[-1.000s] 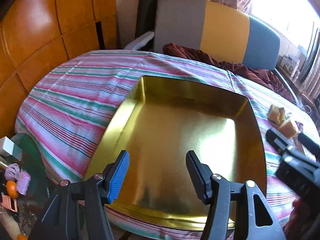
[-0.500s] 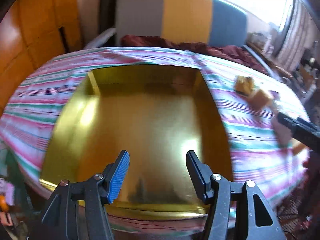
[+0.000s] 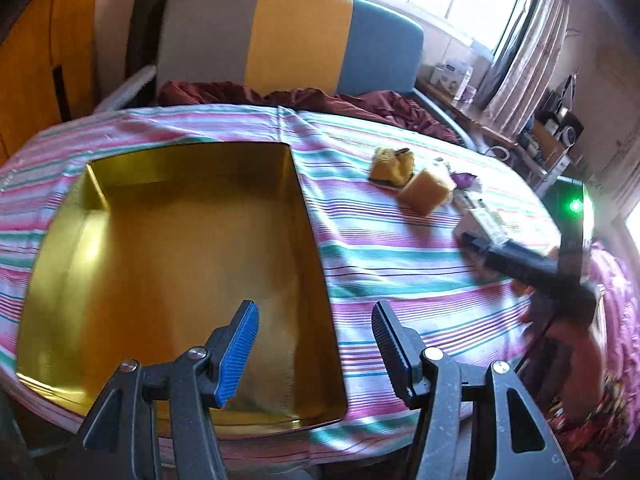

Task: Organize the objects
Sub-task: 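Move both tools from the gold tray toward the items on the cloth, then grasp the purple packet with the right gripper while the left gripper approaches the white box, then grasp the white box with the left gripper, then carry the white box and purple packet into the gold tray and release both, then return both tools to the cloth and grasp the cracker packet with the right gripper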

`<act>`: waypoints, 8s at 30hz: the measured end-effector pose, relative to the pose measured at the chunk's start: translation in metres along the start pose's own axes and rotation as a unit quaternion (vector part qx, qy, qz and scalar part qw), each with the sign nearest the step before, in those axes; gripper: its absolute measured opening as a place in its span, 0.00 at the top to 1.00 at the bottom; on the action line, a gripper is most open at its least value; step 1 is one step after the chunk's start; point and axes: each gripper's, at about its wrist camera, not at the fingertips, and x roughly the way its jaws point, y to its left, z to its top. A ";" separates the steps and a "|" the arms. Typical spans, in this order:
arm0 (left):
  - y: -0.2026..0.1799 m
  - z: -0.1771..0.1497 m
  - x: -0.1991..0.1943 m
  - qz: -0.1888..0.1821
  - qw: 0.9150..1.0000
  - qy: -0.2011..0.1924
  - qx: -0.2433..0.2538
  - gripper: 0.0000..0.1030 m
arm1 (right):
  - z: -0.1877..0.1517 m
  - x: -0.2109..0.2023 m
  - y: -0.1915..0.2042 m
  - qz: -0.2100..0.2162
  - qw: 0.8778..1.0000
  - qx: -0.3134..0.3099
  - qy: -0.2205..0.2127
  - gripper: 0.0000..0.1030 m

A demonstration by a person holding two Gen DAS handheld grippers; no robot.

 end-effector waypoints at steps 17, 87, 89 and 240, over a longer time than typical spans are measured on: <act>-0.046 0.006 0.014 -0.046 0.999 0.018 0.021 0.42 | -0.041 -0.036 -0.083 0.045 0.994 0.096 -0.012 0.00; -0.202 0.039 0.139 -0.092 0.965 0.069 0.238 0.29 | -0.022 0.029 -0.118 -0.087 0.992 0.057 -0.066 0.46; -0.203 0.039 0.148 -0.088 0.963 0.072 0.244 0.29 | -0.022 0.029 -0.118 -0.090 0.992 0.055 -0.066 0.46; 0.143 -0.015 -0.032 0.125 0.970 -0.121 -0.168 0.44 | 0.041 -0.012 0.241 0.173 0.975 -0.141 0.002 0.21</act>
